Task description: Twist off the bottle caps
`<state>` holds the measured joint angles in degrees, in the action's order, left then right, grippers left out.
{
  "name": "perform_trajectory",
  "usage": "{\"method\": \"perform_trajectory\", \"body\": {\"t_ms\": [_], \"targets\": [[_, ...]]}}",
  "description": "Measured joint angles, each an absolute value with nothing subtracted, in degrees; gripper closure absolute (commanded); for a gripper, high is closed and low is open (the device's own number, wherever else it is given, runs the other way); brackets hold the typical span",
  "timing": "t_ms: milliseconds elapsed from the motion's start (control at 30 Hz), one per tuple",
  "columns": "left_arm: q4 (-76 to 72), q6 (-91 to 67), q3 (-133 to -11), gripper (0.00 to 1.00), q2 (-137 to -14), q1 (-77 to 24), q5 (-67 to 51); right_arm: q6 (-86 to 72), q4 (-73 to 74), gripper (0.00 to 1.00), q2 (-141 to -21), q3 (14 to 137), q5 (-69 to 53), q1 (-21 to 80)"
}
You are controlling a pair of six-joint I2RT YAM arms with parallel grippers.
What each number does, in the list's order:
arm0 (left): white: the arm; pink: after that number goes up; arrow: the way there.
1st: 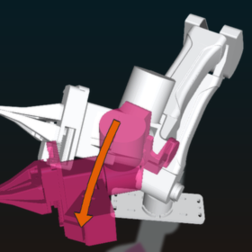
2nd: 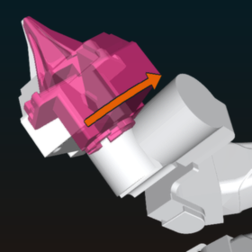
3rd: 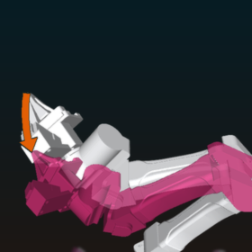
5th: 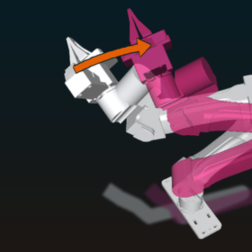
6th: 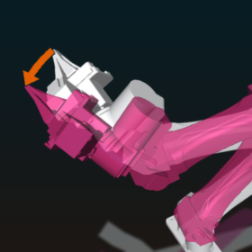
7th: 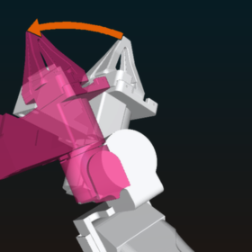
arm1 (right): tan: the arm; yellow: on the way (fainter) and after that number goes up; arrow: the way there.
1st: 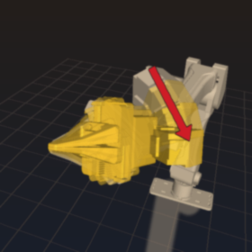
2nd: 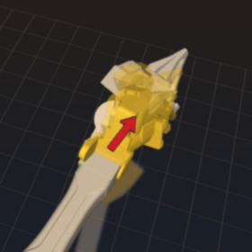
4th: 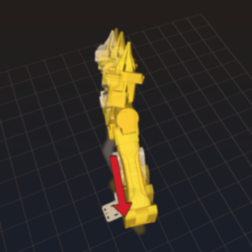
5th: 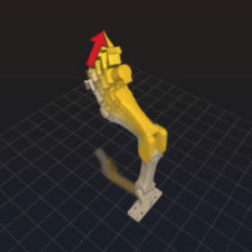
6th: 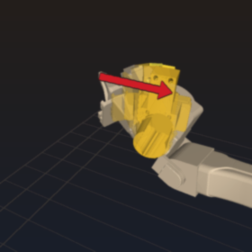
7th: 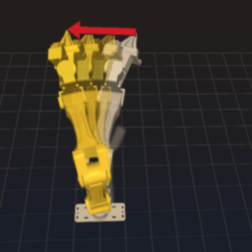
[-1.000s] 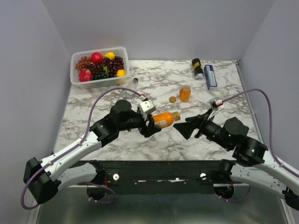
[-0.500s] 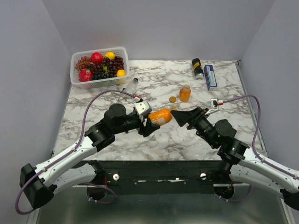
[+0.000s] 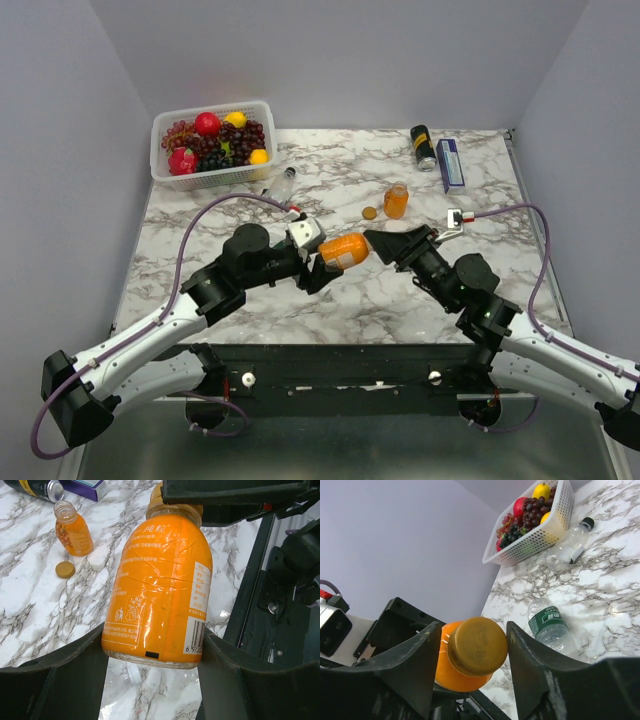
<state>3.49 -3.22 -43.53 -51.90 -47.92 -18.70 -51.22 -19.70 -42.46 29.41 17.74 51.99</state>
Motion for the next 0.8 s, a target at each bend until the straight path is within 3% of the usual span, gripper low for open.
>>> {"method": "perform_trajectory", "body": {"t_ms": [67, 200, 300, 500, 800], "targets": [[3.5, -3.2, -43.5, 0.67, -51.9, -48.0, -18.7, -51.4, -20.5, 0.49, -42.7, 28.9, 17.3, 51.8], [3.5, -3.3, -43.5, 0.64, -51.9, -47.9, -18.3, -51.7, -22.7, 0.70, -43.8, 28.4, 16.2, 50.9], [3.0, -3.9, -43.5, 0.64, -52.0, -46.6, -19.2, -51.5, -25.8, 0.78, -44.7, 27.6, 14.4, 50.0], [1.9, -6.4, -43.6, 0.64, -53.9, -41.4, -28.9, -50.1, -34.7, 0.85, -47.1, 24.7, 6.9, 46.3], [-1.2, -12.2, -44.7, 0.65, -57.9, -36.4, -44.8, -42.3, -44.3, 0.87, -47.2, 23.0, -5.8, 42.4]]}}
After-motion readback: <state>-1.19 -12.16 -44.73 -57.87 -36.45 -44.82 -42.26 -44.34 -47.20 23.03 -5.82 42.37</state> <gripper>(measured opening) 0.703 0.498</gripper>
